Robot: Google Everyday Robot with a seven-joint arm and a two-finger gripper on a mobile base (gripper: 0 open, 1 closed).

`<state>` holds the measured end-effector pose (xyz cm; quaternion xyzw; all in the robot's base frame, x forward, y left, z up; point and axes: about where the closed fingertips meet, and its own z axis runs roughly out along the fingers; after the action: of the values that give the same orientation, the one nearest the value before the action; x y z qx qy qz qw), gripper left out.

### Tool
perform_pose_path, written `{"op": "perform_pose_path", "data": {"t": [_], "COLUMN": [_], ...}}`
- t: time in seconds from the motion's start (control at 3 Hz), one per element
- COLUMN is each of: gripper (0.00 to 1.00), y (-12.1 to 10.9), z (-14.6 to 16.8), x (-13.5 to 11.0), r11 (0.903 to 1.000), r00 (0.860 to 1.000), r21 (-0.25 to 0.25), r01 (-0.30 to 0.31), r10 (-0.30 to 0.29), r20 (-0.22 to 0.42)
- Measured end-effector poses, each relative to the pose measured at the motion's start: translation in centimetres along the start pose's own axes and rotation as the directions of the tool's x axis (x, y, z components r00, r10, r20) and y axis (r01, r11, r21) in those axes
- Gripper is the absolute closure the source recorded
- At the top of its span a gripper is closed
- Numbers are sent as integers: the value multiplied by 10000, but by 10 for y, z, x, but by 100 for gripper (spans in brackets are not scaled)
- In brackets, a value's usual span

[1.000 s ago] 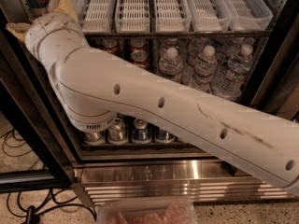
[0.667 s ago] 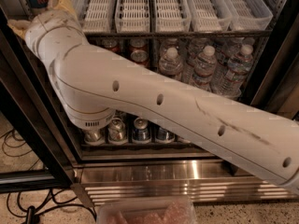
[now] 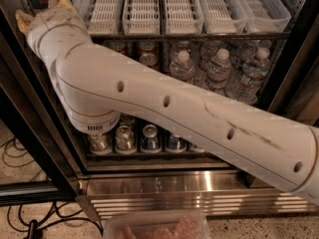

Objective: Pick redbull can from top shelf of fridge

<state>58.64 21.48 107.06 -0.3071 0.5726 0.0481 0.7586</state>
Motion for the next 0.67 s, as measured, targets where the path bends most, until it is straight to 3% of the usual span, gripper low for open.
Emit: {"op": "perform_pose_path", "data": {"t": [0.67], "gripper": [55], "y": [-1], "z": [3], "x": [3], "r11": [9999], "r00": [9999], "r21": [72], "r01": [-87], "r10": [88], "r20": [-99]}}
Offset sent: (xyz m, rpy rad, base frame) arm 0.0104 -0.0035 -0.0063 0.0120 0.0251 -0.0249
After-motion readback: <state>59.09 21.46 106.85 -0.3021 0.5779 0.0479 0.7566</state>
